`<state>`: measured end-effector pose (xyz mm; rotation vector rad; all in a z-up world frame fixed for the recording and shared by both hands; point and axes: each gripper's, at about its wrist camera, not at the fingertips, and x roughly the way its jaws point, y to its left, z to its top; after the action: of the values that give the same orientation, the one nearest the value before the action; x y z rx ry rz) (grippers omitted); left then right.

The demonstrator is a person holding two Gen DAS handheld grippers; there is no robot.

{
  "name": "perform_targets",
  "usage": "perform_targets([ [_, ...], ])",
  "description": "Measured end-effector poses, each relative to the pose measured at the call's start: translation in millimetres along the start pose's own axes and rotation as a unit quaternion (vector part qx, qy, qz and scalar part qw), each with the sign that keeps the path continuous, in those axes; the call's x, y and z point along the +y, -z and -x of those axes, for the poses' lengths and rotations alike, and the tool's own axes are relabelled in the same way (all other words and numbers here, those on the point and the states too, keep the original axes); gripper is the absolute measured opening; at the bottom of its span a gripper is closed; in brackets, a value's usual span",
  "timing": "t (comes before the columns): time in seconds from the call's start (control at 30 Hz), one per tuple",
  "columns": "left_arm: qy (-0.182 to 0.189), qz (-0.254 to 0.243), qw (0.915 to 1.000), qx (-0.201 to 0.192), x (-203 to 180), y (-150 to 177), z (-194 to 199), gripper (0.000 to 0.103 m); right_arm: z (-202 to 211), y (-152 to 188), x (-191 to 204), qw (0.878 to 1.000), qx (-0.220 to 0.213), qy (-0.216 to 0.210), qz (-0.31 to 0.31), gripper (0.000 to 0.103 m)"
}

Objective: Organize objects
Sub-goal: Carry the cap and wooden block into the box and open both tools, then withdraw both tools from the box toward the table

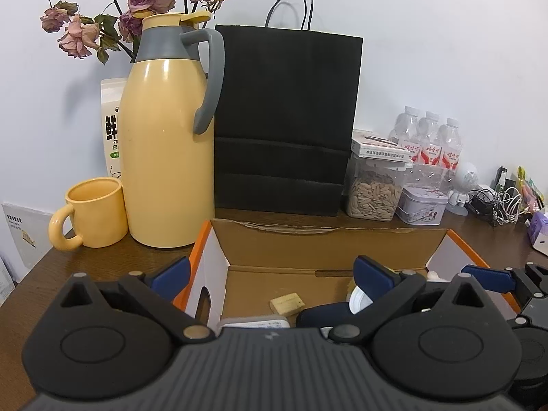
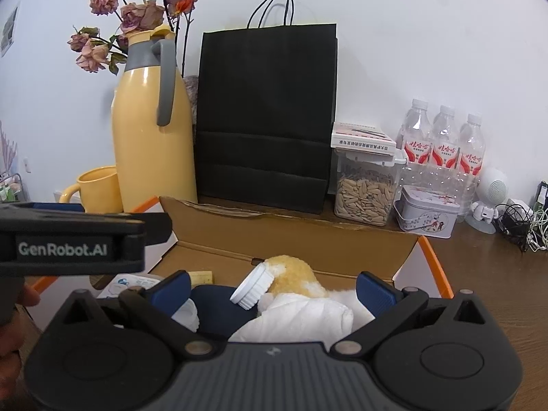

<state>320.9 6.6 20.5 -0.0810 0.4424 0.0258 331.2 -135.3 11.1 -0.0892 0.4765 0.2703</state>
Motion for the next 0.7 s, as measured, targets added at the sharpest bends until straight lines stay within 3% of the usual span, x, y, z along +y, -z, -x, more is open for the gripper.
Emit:
perform_targets([
  [0.47, 0.014, -0.012, 0.9997, -0.014, 0.6, 7.7, 59.6, 0.103, 75.5, 10.9, -14.3, 0.999, -0.037, 0.009, 0.012, 0.103],
  [0.7, 0.008, -0.021, 0.9997, 0.005, 10.7, 33.5, 96.1, 0.103, 116.1, 39.4, -18.3, 0.999, -0.019, 0.006, 0.028, 0.103],
])
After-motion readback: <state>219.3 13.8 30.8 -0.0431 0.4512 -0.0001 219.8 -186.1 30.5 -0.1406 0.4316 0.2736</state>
